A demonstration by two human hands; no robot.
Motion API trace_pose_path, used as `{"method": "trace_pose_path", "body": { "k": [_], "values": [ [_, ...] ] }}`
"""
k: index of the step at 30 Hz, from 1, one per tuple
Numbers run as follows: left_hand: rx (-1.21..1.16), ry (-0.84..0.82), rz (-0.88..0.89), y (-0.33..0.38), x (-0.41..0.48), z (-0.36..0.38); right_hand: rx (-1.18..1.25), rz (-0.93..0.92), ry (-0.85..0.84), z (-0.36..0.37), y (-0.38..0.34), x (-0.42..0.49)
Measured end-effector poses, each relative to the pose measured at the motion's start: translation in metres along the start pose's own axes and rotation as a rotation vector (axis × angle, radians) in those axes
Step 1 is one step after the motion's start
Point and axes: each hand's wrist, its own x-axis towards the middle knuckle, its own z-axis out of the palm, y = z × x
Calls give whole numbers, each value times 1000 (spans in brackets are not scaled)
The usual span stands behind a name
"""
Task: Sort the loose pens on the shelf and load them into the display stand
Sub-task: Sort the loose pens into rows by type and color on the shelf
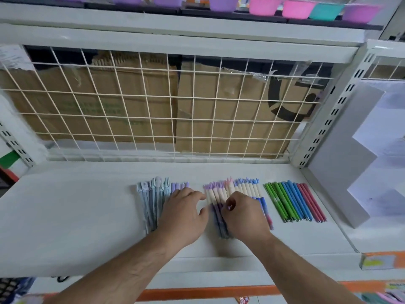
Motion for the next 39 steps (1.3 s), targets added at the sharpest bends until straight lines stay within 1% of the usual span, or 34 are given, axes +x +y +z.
{"method": "trace_pose_path", "body": {
  "k": [8, 12, 16, 18, 21, 25, 28, 32, 34, 39],
  "values": [
    [103, 67, -38, -10, -12, 1, -38, -187, -4, 5, -6, -1],
    [145, 108, -48, -28, -20, -8, 17, -244, -62, 13, -26, -6],
    [147, 104, -96, -54, -28, -27, -10, -316, -57, 30, -57, -12],
    [152, 118, -107, -71, -33, -38, -17, -337, -68, 42, -74, -14],
    [159, 94, -140, -99, -41, -53, -10, -350, -56, 59, -99, -17],
    [145, 65, -162, -129, -43, -69, -11, -306, -90, 77, -126, -20],
    [43, 30, -172, -143, -39, -75, -45, -252, -105, 86, -138, -23],
    [-267, -64, -318, -151, -24, -76, -116, -194, -123, 95, -147, -24],
    [-382, -112, -371, -151, -16, -74, -124, -167, -125, 101, -148, -21],
    [-657, -175, -489, -147, 0, -63, -196, -93, -185, 114, -145, -14]
  ]
}}
